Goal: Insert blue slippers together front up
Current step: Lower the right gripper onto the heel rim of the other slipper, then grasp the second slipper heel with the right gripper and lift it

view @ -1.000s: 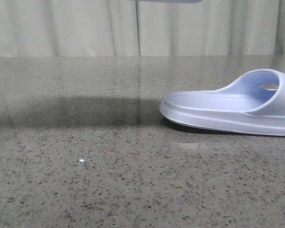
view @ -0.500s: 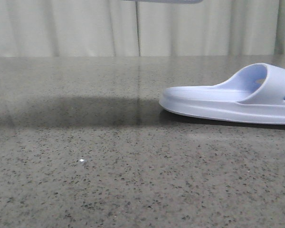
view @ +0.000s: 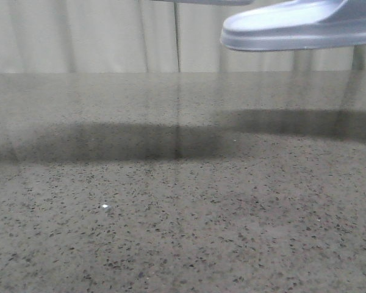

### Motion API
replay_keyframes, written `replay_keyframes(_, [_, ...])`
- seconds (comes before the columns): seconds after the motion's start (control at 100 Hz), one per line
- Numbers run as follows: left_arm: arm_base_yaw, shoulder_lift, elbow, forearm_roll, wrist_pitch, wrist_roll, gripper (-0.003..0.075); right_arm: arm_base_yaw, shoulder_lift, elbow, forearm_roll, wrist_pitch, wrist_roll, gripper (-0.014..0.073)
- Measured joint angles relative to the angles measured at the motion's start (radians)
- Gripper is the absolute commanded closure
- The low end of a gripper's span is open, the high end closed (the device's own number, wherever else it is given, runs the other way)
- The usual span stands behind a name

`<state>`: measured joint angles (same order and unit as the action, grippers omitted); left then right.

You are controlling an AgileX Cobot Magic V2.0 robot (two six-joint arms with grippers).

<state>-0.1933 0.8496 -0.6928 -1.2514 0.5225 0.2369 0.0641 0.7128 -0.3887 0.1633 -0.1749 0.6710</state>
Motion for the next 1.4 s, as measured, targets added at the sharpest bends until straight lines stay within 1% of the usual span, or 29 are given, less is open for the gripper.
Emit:
replay_keyframes(0.25, [0.0,0.0,0.0,0.003,-0.009,0.0,0.0704,0.0,-0.111,-0.09,0.0,0.018,0.0,0.0691])
replay_keyframes(0.32, [0.0,0.0,0.0,0.003,-0.009,0.0,0.0704,0.0,-0.132,-0.12,0.0,0.06,0.0,0.0691])
replay_keyframes(0.54, [0.0,0.0,0.0,0.003,-0.009,0.0,0.0704,0.002,-0.18,-0.177,0.021,0.253,0.0,0.0693])
replay_keyframes(0.77, [0.0,0.0,0.0,-0.011,0.002,0.002,0.0704,0.097,-0.189,-0.182,0.076,0.337,0.0,0.0693])
replay_keyframes(0.87, [0.0,0.0,0.0,-0.018,0.017,0.002,0.0704,0.15,-0.189,-0.182,0.088,0.348,0.0,0.0693])
replay_keyframes(0.99, [0.0,0.0,0.0,-0.036,0.033,0.002,0.0704,0.186,-0.189,-0.182,0.091,0.348,0.0,0.0693])
replay_keyframes(1.4, [0.0,0.0,0.0,-0.075,0.079,0.002,0.0704,0.212,-0.117,-0.182,0.12,0.362,0.0,0.0693])
